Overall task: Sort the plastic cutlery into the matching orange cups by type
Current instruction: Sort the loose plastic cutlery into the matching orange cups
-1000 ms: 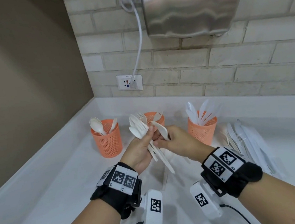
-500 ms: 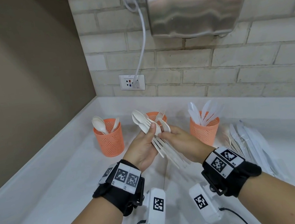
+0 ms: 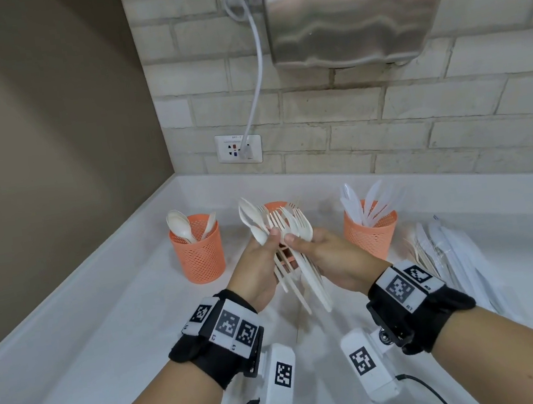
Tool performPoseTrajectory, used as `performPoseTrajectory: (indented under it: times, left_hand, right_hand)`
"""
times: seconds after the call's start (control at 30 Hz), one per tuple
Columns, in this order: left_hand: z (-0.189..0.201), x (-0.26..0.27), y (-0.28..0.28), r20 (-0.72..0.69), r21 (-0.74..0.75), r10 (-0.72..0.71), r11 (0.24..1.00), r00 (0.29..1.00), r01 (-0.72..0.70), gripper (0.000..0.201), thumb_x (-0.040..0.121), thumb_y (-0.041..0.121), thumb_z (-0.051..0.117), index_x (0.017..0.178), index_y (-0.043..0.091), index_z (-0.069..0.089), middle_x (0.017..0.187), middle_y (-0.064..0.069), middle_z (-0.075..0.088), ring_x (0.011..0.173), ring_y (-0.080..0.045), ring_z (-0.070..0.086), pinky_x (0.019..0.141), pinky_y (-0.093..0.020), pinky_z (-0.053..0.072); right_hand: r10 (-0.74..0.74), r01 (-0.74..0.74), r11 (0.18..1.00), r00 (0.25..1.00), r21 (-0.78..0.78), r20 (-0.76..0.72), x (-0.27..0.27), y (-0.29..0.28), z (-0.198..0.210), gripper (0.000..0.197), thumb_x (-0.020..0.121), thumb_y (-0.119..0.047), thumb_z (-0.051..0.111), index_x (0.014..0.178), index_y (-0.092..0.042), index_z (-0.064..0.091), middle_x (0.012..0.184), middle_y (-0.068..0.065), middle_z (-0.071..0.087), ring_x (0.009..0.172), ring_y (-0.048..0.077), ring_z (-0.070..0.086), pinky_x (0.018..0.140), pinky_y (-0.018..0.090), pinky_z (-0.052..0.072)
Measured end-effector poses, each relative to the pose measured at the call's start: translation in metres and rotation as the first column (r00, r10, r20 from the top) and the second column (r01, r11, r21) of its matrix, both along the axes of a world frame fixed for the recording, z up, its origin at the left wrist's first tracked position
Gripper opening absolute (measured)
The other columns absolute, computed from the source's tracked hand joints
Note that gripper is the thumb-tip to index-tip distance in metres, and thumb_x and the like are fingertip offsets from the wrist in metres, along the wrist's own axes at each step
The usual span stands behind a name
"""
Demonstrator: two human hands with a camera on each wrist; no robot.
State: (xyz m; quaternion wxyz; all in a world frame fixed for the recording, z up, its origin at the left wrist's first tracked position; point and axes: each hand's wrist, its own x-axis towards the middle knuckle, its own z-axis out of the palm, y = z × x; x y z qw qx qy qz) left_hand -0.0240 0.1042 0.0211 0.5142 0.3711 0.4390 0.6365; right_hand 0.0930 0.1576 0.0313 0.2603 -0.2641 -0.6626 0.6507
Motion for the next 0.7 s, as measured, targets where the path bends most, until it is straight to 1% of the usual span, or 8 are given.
performPoseTrajectory:
  times: [0.1, 0.2, 0.23, 0.3, 0.4, 0.53, 0.6, 0.7]
  left_hand:
    - [0.0, -0.001, 0.002, -0.059, -0.042, 0.104, 0.993, 0.993, -0.107, 0.027, 0.1, 0.024, 0.039, 0.106, 0.009, 0.061, 0.086, -0.011, 0.067, 0.075, -0.026, 0.063, 0.063, -0.031, 0.053]
    - [-0.005, -0.003, 0.007, -0.349, -0.029, 0.232, 0.966, 0.908, -0.258, 0.022, 0.098, 0.02, 0.043, 0.096, 0.003, 0.056, 0.071, -0.007, 0.054, 0.054, -0.02, 0.05, 0.045, -0.023, 0.04]
    - [-0.005, -0.002, 0.008, -0.454, -0.015, 0.255, 0.956, 0.853, -0.294, 0.019, 0.097, 0.018, 0.043, 0.102, 0.004, 0.056, 0.073, -0.004, 0.054, 0.055, -0.021, 0.052, 0.046, -0.022, 0.038]
    - [-0.004, 0.002, 0.006, -0.566, 0.03, 0.255, 0.957, 0.784, -0.29, 0.028, 0.095, 0.012, 0.042, 0.122, 0.015, 0.05, 0.093, 0.001, 0.061, 0.084, -0.029, 0.062, 0.062, -0.022, 0.044]
    - [-0.002, 0.01, 0.001, -0.693, 0.104, 0.233, 0.969, 0.682, -0.225, 0.052, 0.095, 0.007, 0.042, 0.143, 0.022, 0.029, 0.12, 0.009, 0.05, 0.113, -0.011, 0.051, 0.087, -0.018, 0.037]
    - [-0.007, 0.007, -0.002, -0.814, 0.112, 0.249, 0.954, 0.524, -0.279, 0.039, 0.094, 0.009, 0.047, 0.131, 0.005, 0.035, 0.107, -0.009, 0.057, 0.102, -0.026, 0.058, 0.069, -0.019, 0.035]
    - [-0.008, 0.003, -0.006, -0.82, 0.085, 0.223, 0.958, 0.527, -0.274, 0.033, 0.094, 0.011, 0.048, 0.125, 0.005, 0.038, 0.097, -0.004, 0.054, 0.092, -0.025, 0.057, 0.058, -0.019, 0.031]
    - [-0.009, -0.007, -0.013, -0.816, 0.053, 0.2, 0.96, 0.542, -0.274, 0.025, 0.095, 0.016, 0.049, 0.119, 0.008, 0.044, 0.095, -0.003, 0.055, 0.081, -0.016, 0.052, 0.061, -0.019, 0.034]
  right_hand:
    - [-0.051, 0.05, 0.998, 0.998, 0.03, 0.022, 0.001, -0.001, 0.006, 0.021, 0.099, -0.02, 0.041, 0.096, -0.017, 0.062, 0.072, 0.001, 0.062, 0.059, 0.009, 0.061, 0.056, 0.021, 0.051]
    - [-0.165, 0.17, 0.976, 0.985, 0.132, -0.051, -0.002, -0.003, 0.022, 0.01, 0.096, -0.019, 0.049, 0.09, -0.012, 0.053, 0.058, -0.004, 0.05, 0.039, 0.003, 0.043, 0.043, 0.019, 0.035]
    - [-0.18, 0.191, 0.967, 0.981, 0.167, -0.075, -0.003, -0.003, 0.027, 0.007, 0.092, -0.017, 0.056, 0.092, -0.01, 0.052, 0.052, -0.01, 0.049, 0.037, 0.0, 0.041, 0.04, 0.016, 0.032]
    - [-0.207, 0.218, 0.944, 0.976, 0.247, -0.072, -0.011, -0.005, 0.033, 0.01, 0.083, -0.011, 0.067, 0.085, -0.007, 0.058, 0.046, -0.012, 0.053, 0.038, 0.0, 0.047, 0.041, 0.011, 0.035]
    - [-0.341, 0.311, 0.872, 0.94, 0.378, 0.012, -0.027, 0.0, 0.032, 0.022, 0.074, -0.019, 0.076, 0.062, -0.01, 0.06, 0.057, 0.001, 0.06, 0.056, 0.012, 0.058, 0.058, 0.025, 0.046]
    - [-0.471, 0.422, 0.829, 0.88, 0.367, 0.053, -0.04, 0.008, 0.03, 0.019, 0.076, -0.016, 0.072, 0.067, -0.004, 0.061, 0.066, 0.013, 0.061, 0.062, 0.022, 0.059, 0.063, 0.038, 0.05]
    - [-0.472, 0.462, 0.852, 0.882, 0.247, -0.022, -0.042, 0.009, 0.035, 0.015, 0.082, -0.012, 0.066, 0.07, -0.006, 0.059, 0.065, 0.01, 0.058, 0.057, 0.017, 0.059, 0.057, 0.028, 0.048]
    - [-0.449, 0.47, 0.874, 0.878, 0.12, -0.165, -0.043, 0.015, 0.048, 0.016, 0.094, -0.02, 0.053, 0.079, -0.013, 0.054, 0.064, 0.003, 0.051, 0.058, 0.015, 0.053, 0.058, 0.027, 0.047]
